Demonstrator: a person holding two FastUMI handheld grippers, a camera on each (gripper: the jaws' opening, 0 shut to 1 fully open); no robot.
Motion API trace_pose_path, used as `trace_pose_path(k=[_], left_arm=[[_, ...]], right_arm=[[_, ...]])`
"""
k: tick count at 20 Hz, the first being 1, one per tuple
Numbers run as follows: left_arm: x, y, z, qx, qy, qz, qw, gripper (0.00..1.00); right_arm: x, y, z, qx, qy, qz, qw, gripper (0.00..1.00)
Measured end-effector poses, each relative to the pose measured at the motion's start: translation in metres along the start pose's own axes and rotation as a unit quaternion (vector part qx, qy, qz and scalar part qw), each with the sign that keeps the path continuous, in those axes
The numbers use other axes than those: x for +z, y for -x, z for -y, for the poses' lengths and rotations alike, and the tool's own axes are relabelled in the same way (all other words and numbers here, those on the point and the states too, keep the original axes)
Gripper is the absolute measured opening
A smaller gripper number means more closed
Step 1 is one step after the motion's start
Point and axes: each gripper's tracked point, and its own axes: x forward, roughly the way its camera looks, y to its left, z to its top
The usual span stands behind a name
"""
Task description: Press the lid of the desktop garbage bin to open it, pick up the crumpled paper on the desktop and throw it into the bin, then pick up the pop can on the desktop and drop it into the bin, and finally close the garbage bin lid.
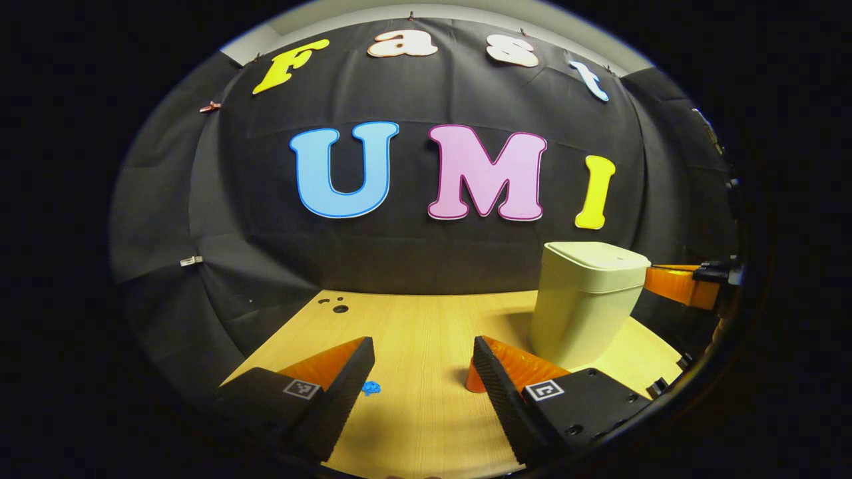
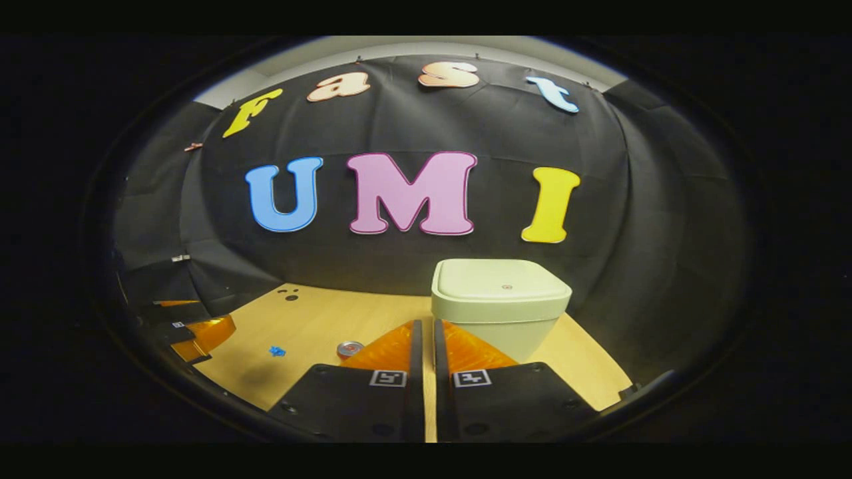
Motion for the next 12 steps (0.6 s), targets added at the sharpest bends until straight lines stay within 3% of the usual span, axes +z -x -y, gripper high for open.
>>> trace_pose_path(k=[1, 2, 3, 7, 9, 10, 12], left_arm=[[0.001, -0.001, 0.000, 0.001, 0.000, -0.001, 1.000, 0.96], [-0.001, -0.001, -0.001, 0.001, 0.002, -0.001, 1.000, 0.96], [-0.001, -0.002, -0.002, 0.002, 0.003, -0.002, 1.000, 0.96], [-0.002, -0.007, -0.004, 0.005, 0.005, -0.004, 1.000, 0.96], [-0.002, -0.009, -0.006, 0.006, 0.005, -0.005, 1.000, 0.96], [-0.005, -0.010, -0.006, 0.007, 0.006, -0.006, 1.000, 0.96], [-0.007, -0.011, -0.007, 0.009, 0.007, -0.010, 1.000, 0.96]], right_arm=[[0.001, -0.002, 0.000, 0.001, 0.000, 0.001, 1.000, 0.01], [0.000, -0.006, -0.001, 0.006, -0.002, 0.000, 1.000, 0.06], [0.001, -0.006, -0.002, 0.008, -0.005, -0.002, 1.000, 0.01], [-0.001, -0.013, -0.002, 0.019, -0.028, -0.021, 0.999, 0.05], [0.004, -0.015, 0.005, 0.016, -0.033, -0.019, 0.999, 0.00], [0.007, -0.018, 0.007, 0.015, -0.033, -0.020, 0.999, 0.05], [0.010, -0.023, 0.012, 0.014, -0.035, -0.024, 0.999, 0.00]])
